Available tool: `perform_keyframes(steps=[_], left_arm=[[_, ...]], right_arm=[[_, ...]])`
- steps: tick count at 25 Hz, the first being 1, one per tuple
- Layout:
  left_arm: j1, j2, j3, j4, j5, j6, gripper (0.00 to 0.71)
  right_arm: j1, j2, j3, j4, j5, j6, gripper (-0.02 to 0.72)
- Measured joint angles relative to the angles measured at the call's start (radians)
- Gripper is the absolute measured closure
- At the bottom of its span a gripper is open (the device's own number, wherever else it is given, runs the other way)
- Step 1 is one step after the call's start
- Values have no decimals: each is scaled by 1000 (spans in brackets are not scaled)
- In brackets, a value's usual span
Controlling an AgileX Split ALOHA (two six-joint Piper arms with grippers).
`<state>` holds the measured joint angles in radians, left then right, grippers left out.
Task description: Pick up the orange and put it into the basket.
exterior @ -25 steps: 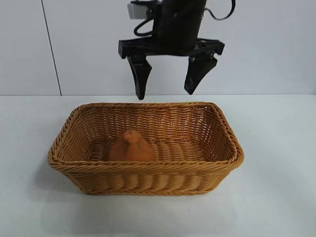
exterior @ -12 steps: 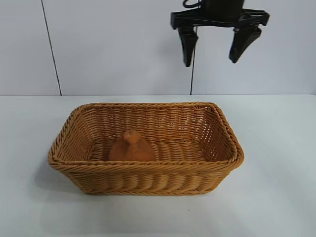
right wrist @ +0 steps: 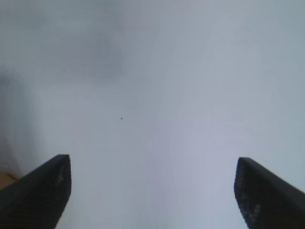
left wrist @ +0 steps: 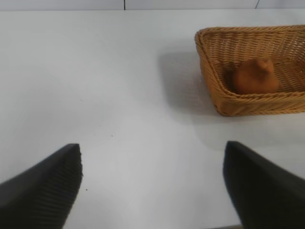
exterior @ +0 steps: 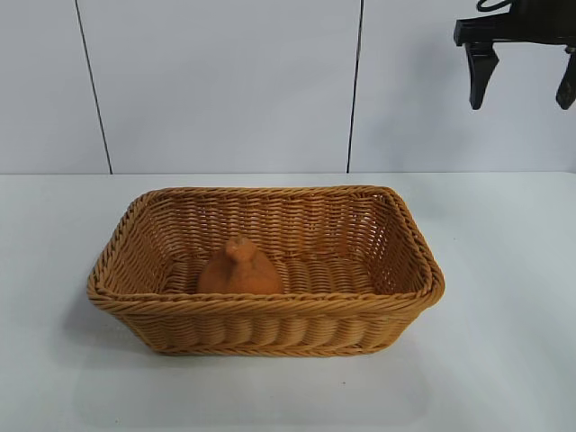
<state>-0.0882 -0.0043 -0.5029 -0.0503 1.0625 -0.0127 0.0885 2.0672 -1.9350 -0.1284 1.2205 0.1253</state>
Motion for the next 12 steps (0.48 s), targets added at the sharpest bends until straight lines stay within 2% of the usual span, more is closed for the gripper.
perform_keyframes(steps=[7, 12], left_arm=[[0, 0, 0, 0, 0, 0, 129], [0, 0, 0, 0, 0, 0, 129]], right_arm=[[-18, -8, 76, 16, -1, -14, 63], [-18, -82, 253, 23, -1, -36, 63]])
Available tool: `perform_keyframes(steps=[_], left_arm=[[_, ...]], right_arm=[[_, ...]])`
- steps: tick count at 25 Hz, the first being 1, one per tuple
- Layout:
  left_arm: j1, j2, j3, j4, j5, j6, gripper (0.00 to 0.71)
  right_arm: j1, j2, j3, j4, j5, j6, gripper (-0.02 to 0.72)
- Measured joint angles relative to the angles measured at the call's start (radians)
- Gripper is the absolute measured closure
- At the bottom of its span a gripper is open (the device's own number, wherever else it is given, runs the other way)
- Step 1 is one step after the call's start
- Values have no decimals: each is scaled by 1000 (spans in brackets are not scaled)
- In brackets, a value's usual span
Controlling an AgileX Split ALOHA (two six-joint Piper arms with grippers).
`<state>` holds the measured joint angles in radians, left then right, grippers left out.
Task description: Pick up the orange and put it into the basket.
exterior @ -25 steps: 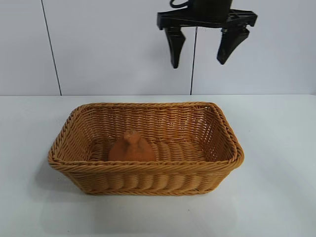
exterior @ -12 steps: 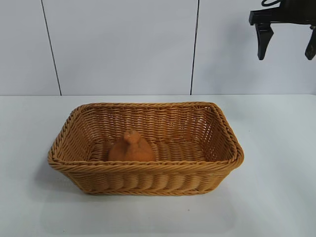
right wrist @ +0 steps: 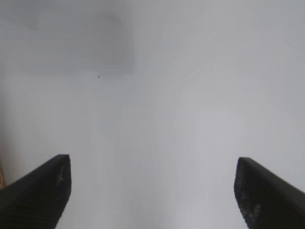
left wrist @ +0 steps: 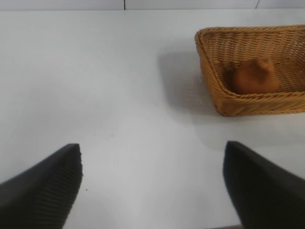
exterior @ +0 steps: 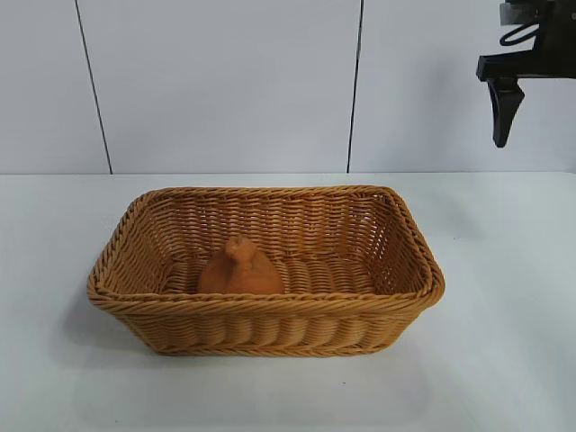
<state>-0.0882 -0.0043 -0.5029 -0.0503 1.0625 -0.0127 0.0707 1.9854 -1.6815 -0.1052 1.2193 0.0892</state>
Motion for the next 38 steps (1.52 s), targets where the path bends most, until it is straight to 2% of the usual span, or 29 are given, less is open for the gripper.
perform_keyframes(steps=[5, 8, 17, 26, 30, 38], left_arm=[[0, 0, 0, 0, 0, 0, 129], [0, 0, 0, 0, 0, 0, 129], [0, 0, 0, 0, 0, 0, 129], [0, 0, 0, 0, 0, 0, 129], [0, 0, 0, 0, 0, 0, 129], [0, 0, 0, 0, 0, 0, 129]], right_arm=[[0, -120, 207, 4, 0, -4, 63], [0, -214, 338, 33, 0, -4, 63], [0, -592, 750, 57, 0, -26, 63], [0, -1058, 1114, 77, -124, -47, 63], [0, -1302, 1185, 95, -180, -54, 63], [0, -1742, 1187, 114, -199, -57, 63]])
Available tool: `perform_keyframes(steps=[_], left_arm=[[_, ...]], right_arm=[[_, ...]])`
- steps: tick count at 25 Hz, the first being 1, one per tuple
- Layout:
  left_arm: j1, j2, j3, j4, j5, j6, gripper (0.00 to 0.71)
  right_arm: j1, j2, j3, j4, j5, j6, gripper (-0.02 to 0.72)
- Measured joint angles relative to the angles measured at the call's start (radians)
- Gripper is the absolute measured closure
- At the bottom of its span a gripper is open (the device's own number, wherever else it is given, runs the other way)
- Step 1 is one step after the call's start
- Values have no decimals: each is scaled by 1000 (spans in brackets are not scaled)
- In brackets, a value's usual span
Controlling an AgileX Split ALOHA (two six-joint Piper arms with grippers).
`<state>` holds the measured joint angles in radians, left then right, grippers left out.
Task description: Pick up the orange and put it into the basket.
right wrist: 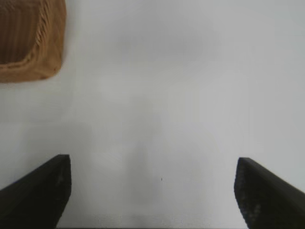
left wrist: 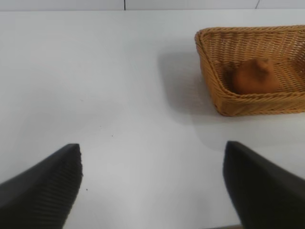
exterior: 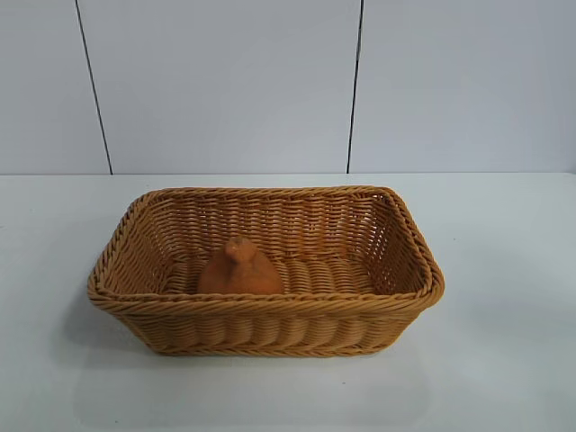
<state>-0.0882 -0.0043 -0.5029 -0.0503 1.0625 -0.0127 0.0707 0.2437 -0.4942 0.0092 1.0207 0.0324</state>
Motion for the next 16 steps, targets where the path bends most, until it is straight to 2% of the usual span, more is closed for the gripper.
perform_keyframes(steps=[8, 16], left_arm=[[0, 0, 0, 0, 0, 0, 129], [0, 0, 0, 0, 0, 0, 129]], right_arm=[[0, -233, 3, 1, 2, 0, 63], [0, -250, 3, 1, 2, -1, 63]])
